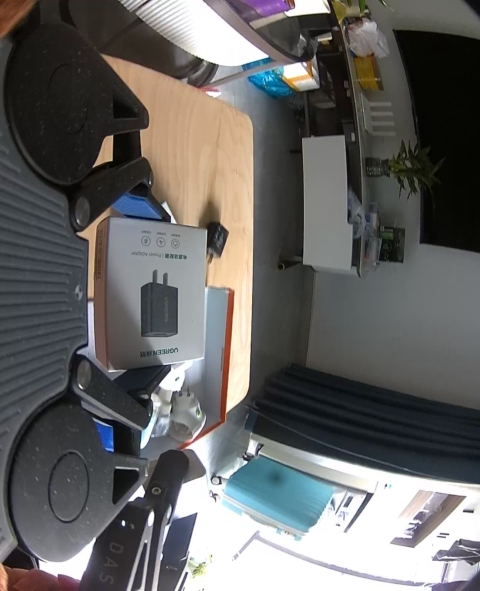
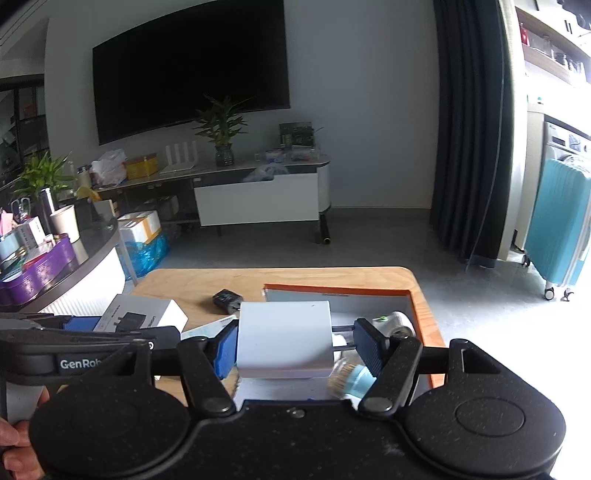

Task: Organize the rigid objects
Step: 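Carry the charger box with the left tool while the right tool carries the adapter over the box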

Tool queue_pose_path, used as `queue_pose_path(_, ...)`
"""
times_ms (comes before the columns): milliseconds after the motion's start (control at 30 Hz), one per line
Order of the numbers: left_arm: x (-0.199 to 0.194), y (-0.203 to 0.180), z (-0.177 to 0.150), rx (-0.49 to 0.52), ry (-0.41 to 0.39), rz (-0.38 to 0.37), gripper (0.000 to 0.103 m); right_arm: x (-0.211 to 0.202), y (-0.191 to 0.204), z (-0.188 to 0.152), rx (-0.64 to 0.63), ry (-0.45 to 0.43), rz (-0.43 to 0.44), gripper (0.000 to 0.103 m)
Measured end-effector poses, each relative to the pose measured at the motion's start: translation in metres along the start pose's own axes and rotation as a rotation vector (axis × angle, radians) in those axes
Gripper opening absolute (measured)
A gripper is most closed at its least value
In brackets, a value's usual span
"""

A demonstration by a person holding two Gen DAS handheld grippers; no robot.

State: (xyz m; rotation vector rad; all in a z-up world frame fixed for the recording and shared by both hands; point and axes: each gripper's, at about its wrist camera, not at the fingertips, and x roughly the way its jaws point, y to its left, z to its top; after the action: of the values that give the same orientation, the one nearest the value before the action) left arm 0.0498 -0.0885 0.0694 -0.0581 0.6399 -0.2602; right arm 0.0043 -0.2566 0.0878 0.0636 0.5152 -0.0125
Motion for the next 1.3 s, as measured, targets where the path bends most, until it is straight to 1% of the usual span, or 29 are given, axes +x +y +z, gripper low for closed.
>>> queue_pose_path(233, 0.003, -0.017, -0.001, 0.028, -0.004, -0.033, 0.079, -0.005, -0.019, -0.001, 0.033, -0.012, -0.037, 0.078)
queue_pose_path(867, 0.014, -0.038, 0.003, 0.07, 0.005, -0.081, 0.079, -0.013, -0.045, -0.003, 0.081, -0.029, -0.102, 0.078)
queue_pose_path(1300, 0.021, -0.048, 0.006, 0.083, 0.013, -0.094, 0.079, -0.012, -0.047, -0.003, 0.084, -0.035, -0.11, 0.078)
